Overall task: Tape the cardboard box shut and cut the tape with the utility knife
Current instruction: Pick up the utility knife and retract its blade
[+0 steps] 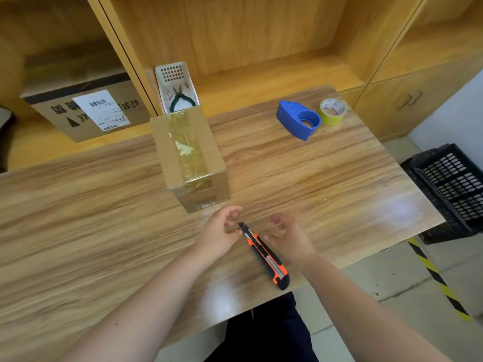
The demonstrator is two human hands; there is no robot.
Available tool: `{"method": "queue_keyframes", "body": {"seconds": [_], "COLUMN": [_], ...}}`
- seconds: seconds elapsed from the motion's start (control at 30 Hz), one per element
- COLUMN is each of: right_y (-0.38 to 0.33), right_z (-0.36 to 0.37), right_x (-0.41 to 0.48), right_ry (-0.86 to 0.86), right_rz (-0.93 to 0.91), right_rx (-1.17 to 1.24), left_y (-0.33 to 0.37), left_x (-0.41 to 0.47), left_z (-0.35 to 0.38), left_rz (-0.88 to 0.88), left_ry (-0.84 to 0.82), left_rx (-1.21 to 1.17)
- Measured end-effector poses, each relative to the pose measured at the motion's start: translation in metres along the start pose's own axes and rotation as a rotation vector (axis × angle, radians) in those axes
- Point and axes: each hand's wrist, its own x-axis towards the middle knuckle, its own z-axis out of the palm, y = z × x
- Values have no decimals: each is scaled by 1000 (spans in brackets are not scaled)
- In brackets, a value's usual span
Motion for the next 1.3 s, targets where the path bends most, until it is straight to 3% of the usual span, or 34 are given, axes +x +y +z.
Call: {"method": "queue_keyframes", "body": {"seconds": [0.2,0.37,0.43,0.7,0.87,1.3], "right_y": [18,16,15,-4,-39,-115], "right_z": [24,36,39,15,-20,-93], "right_x": [-9,-15,-14,-10,1,51], "right_ry": [-90,-71,-66,146,260,337], "right_rz": [54,6,14,78,-5,-214], "right_rx": [-170,-448,-456,-110,248,284], "left_y": [-16,-21,-20,1,31,152], "left_x": [-3,-3,-3,4,19,82], "left_z": [12,20,19,15,16,-24], "left_rz": [-78,-93,-85,-41,15,86], "left_ry": [-9,-14,-7,12,16,48], "left_rx": [0,-25,-33,-70,-94,-399]}}
